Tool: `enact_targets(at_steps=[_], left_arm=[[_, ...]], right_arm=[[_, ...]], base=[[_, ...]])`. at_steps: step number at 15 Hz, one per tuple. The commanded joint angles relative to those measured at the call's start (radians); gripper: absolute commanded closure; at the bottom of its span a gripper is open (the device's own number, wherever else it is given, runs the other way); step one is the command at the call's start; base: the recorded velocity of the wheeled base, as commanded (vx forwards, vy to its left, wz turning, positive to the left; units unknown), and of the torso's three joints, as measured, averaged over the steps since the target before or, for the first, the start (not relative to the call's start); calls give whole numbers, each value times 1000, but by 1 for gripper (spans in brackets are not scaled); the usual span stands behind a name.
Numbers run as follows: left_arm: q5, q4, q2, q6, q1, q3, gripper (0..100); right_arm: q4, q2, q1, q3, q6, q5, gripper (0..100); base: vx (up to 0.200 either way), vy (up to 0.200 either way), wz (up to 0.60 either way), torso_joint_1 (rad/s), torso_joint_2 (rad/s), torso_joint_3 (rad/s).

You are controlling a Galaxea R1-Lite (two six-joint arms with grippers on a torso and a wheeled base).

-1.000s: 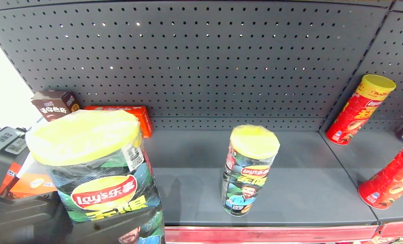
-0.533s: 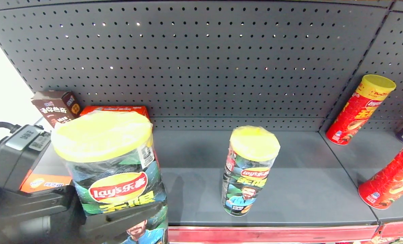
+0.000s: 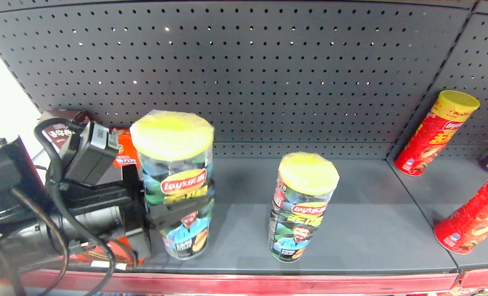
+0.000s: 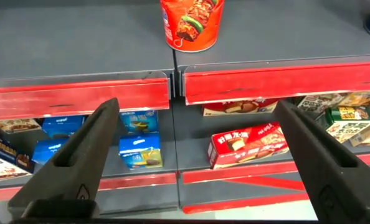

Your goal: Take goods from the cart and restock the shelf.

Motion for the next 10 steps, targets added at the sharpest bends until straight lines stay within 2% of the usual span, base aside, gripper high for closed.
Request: enact_targets(at_steps=[1, 2, 4, 5, 6, 8, 9, 10], left_arm=[[20, -27, 127, 5, 34, -91, 100], [20, -30, 161, -13, 34, -121, 100], [21, -88, 236, -76, 14, -191, 100], [21, -116, 253, -91, 9, -206, 100], [21, -169, 310, -111, 3, -268, 100], [18, -201, 382, -121, 5, -322, 100], [20, -198, 399, -139, -8, -349, 100], [18, -198, 425, -139, -25, -383, 100]], right_arm=[[0, 3, 0, 0, 0, -1, 0], [0, 3, 0, 0, 0, 0, 0], [0, 3, 0, 0, 0, 0, 0], [0, 3, 0, 0, 0, -1, 0], [0, 3, 0, 0, 0, 0, 0], [0, 3, 0, 0, 0, -1, 0], [0, 3, 0, 0, 0, 0, 0], [0, 3, 0, 0, 0, -1, 0]], base=[[0, 0, 0, 0, 0, 0], [0, 0, 0, 0, 0, 0], [0, 0, 0, 0, 0, 0], [0, 0, 0, 0, 0, 0], [0, 0, 0, 0, 0, 0], [0, 0, 0, 0, 0, 0], [0, 0, 0, 0, 0, 0], [0, 0, 0, 0, 0, 0]])
